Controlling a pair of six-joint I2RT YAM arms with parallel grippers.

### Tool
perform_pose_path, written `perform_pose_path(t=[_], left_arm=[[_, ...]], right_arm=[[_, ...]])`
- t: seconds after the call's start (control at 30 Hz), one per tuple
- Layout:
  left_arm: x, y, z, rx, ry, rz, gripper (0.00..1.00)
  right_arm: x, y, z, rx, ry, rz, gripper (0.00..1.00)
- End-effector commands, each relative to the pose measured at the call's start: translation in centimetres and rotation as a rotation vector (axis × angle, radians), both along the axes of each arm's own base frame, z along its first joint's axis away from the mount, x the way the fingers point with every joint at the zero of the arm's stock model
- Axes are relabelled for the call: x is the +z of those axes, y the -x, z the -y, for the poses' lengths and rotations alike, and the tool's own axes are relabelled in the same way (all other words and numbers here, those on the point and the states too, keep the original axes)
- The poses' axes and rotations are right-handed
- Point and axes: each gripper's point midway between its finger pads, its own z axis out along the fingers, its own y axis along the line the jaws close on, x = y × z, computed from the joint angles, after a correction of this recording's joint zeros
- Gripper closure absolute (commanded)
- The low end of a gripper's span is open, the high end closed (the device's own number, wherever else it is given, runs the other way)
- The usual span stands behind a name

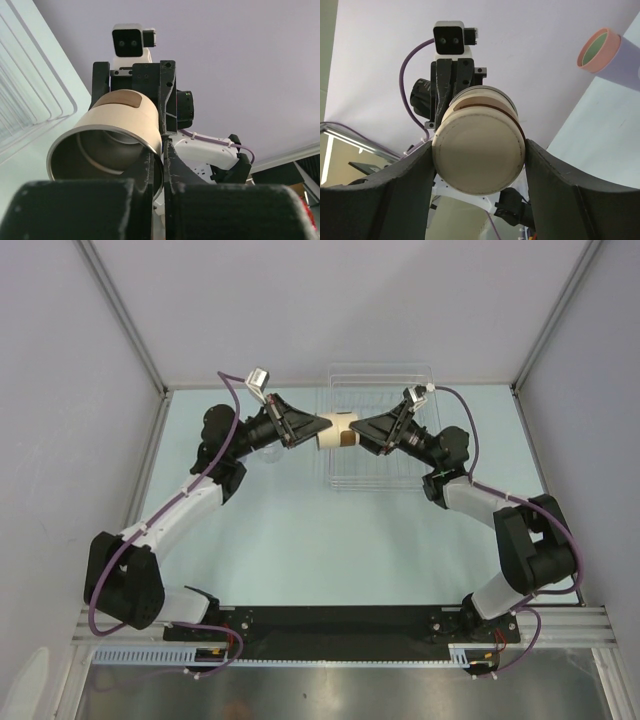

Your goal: Unload the cups from the dish rack

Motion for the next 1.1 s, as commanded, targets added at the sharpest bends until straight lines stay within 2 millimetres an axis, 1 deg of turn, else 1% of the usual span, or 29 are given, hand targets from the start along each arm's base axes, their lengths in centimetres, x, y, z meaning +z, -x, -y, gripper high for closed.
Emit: perform_pose_path(t=[0.0, 0.17, 0.2, 0.23, 0.27, 0.3, 0.33, 0.37, 0.4, 0.43, 0.47, 0.5, 0.53, 0.57, 0.6, 0.63, 0.67, 0.7, 0.73, 0.77, 0.8, 0.83, 0.87, 0.9, 0.93, 0.97, 1.0, 1.03, 1.07], left_arm=[[1.0, 0.0, -0.1, -0.002, 0.009, 0.105, 0.99], [1.2, 0.1, 0.0, -0.007, 0.018, 0.107, 1.0], [1.4, 0.1, -0.1, -0.001, 0.018, 0.106, 1.0], [1.5, 0.0, -0.2, 0.007, 0.016, 0.113, 1.0], [1.3, -0.1, -0.2, 0.012, 0.01, 0.106, 1.0], [1.8, 0.0, -0.3, 0.014, 0.011, 0.116, 1.0], [1.9, 0.0, -0.3, 0.021, 0.004, 0.126, 1.0], [1.7, -0.1, -0.3, 0.022, -0.01, 0.111, 1.0], [2.4, -0.2, -0.5, 0.029, -0.011, 0.121, 0.99], [2.6, -0.2, -0.5, 0.034, -0.019, 0.126, 1.0], [2.4, -0.4, -0.6, 0.045, -0.038, 0.1, 1.0], [3.5, -0.5, -0.8, 0.06, -0.045, 0.116, 1.0], [3.7, -0.8, -1.0, 0.081, -0.082, 0.148, 1.0], [2.8, -1.3, -1.2, 0.107, -0.132, 0.1, 1.0], [4.5, -1.4, -1.4, 0.124, -0.144, 0.139, 1.0], [4.6, -1.8, -1.6, 0.146, -0.186, 0.175, 1.0], [3.6, -2.0, -1.9, 0.156, -0.236, 0.133, 0.99], [5.0, -2.7, -2.4, 0.206, -0.257, 0.155, 0.99], [5.0, -3.2, -2.9, 0.232, -0.311, 0.189, 1.0], [3.0, -3.8, -3.2, 0.241, -0.386, 0.123, 1.0], [4.6, -4.9, -4.2, 0.319, -0.42, 0.15, 1.0], [4.1, -5.6, -4.8, 0.347, -0.495, 0.173, 1.0], [1.3, -6.3, -5.5, 0.354, -0.598, 0.084, 0.99], [2.3, -7.0, -6.0, 0.387, -0.633, 0.095, 1.0], [1.5, -8.3, -7.5, 0.463, -0.721, 0.075, 1.0], [-1.1, -7.7, -8.6, 0.45, -0.83, -0.03, 1.0], [-2.0, -9.3, -8.7, 0.457, -0.89, -0.059, 1.0], [-3.2, -10.0, -10.0, 0.498, -0.981, -0.073, 1.0], [-4.7, -9.8, -10.6, 0.486, -1.049, -0.111, 1.0]], right_arm=[[1.7, 0.8, -0.4, 0.04, -0.017, 0.034, 1.0], [1.9, 1.0, -0.4, 0.048, -0.012, 0.039, 1.0], [1.9, 0.9, -0.5, 0.051, -0.009, 0.034, 0.91], [1.7, 0.8, -0.5, 0.052, 0.0, 0.017, 0.78], [1.7, 0.8, -0.4, 0.047, 0.009, 0.021, 0.62], [1.6, 0.6, -0.3, 0.039, 0.018, 0.014, 0.28], [1.2, 0.3, -0.2, 0.03, 0.035, -0.013, 0.07], [1.2, 0.0, 0.1, 0.011, 0.046, -0.012, 0.0], [1.5, -0.3, 0.8, -0.021, 0.062, 0.007, 0.0], [0.9, -0.8, 1.1, -0.041, 0.085, -0.026, 0.0], [1.0, -1.3, 1.7, -0.066, 0.089, -0.029, 0.0], [1.5, -1.5, 2.4, -0.094, 0.091, -0.021, 0.0], [0.5, -2.7, 3.6, -0.148, 0.13, -0.062, 0.0], [0.5, -3.5, 4.6, -0.21, 0.14, -0.073, 0.0], [0.7, -3.9, 5.3, -0.246, 0.156, -0.066, 0.0], [0.1, -4.4, 6.4, -0.285, 0.198, -0.081, 0.0], [0.7, -5.0, 6.9, -0.316, 0.218, -0.071, 0.0], [0.5, -5.4, 7.5, -0.346, 0.244, -0.084, 0.0], [-0.9, -5.6, 8.0, -0.374, 0.312, -0.111, 0.0], [-0.4, -6.3, 8.5, -0.426, 0.344, -0.113, 0.0], [-1.1, -6.6, 8.9, -0.451, 0.383, -0.136, 0.0], [-2.1, -6.6, 9.1, -0.462, 0.428, -0.168, 0.0], [-2.9, -6.9, 9.4, -0.488, 0.475, -0.167, 0.0], [-2.9, -6.9, 9.4, -0.493, 0.496, -0.167, 0.0], [-3.4, -6.9, 9.6, -0.493, 0.515, -0.176, 0.0], [-3.4, -6.7, 9.6, -0.495, 0.516, -0.168, 0.0], [-3.9, -6.5, 9.5, -0.491, 0.523, -0.174, 0.0], [-3.9, -6.5, 9.6, -0.495, 0.52, -0.168, 0.0], [-4.1, -6.5, 9.7, -0.497, 0.522, -0.173, 0.0]])
